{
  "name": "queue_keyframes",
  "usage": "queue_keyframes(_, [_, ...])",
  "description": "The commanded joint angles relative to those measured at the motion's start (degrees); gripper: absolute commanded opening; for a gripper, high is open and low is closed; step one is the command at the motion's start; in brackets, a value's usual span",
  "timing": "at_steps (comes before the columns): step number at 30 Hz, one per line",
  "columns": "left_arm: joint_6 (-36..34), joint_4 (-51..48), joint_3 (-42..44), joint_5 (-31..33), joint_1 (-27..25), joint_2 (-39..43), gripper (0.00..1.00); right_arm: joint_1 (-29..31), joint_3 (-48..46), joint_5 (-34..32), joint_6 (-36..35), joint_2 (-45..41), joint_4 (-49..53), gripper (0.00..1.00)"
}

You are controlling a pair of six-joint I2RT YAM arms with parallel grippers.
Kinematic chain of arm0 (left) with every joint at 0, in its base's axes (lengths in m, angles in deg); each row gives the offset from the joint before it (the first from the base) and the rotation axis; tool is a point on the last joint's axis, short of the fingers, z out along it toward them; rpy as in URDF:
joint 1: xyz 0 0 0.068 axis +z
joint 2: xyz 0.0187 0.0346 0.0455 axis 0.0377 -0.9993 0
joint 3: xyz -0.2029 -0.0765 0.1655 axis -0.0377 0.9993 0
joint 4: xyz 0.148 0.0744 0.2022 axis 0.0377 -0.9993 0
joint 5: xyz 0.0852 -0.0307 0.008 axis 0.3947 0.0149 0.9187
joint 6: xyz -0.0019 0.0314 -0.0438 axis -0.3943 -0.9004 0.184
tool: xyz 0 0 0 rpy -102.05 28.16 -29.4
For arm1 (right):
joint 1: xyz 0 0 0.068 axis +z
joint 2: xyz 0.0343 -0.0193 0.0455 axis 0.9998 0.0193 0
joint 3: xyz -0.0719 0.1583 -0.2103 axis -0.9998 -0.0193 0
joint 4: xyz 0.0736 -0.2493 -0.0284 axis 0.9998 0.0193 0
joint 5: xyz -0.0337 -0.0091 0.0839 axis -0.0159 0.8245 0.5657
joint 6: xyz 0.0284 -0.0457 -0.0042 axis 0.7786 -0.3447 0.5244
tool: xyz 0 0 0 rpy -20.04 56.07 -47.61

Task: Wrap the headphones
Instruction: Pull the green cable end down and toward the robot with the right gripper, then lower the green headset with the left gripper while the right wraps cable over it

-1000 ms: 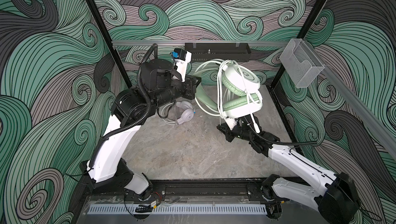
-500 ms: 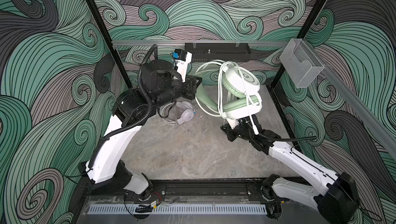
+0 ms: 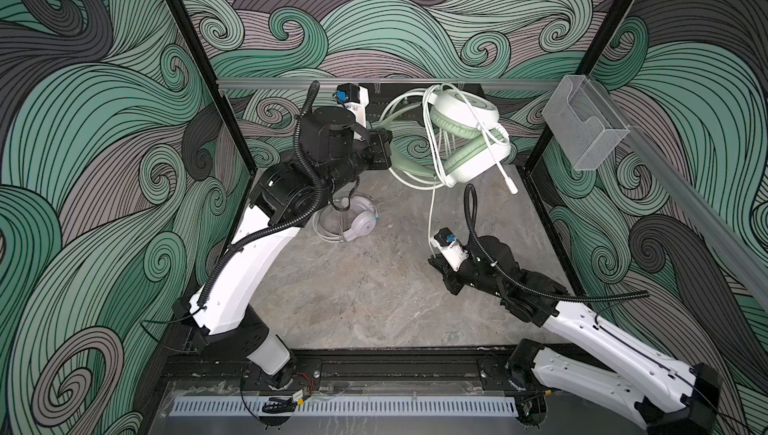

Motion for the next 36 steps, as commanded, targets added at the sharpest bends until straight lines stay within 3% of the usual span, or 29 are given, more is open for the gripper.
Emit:
queue_keyframes(1, [3.82, 8.92, -0.06, 6.8, 0.91, 0.62, 0.0, 3.69, -0.14, -4.67, -1.46, -1.74, 5.3, 0.0])
queue_keyframes(11, [-4.28, 9.36, 5.59, 18.64, 1.43, -2.29, 0.0, 16.07, 4.78, -14.73, -4.17, -3.8, 12.79, 0.0])
queue_keyframes(19, [-13.44, 9.77, 10.89, 23.88, 1.43, -3.9, 0.0, 24.44, 15.56, -22.32, -9.11, -0.71, 18.48, 0.0])
queue_keyframes(28, [-24.69, 11.88, 19.39, 26.72, 0.18, -1.49, 0.0, 24.87, 29.02, -26.86, -13.49, 3.35, 24.59, 0.0])
queue_keyframes(36, [-36.0, 10.94, 26.05, 26.37, -4.26, 1.9, 0.0, 24.49, 36.53, -31.94, -20.01, 6.82, 26.32, 0.0])
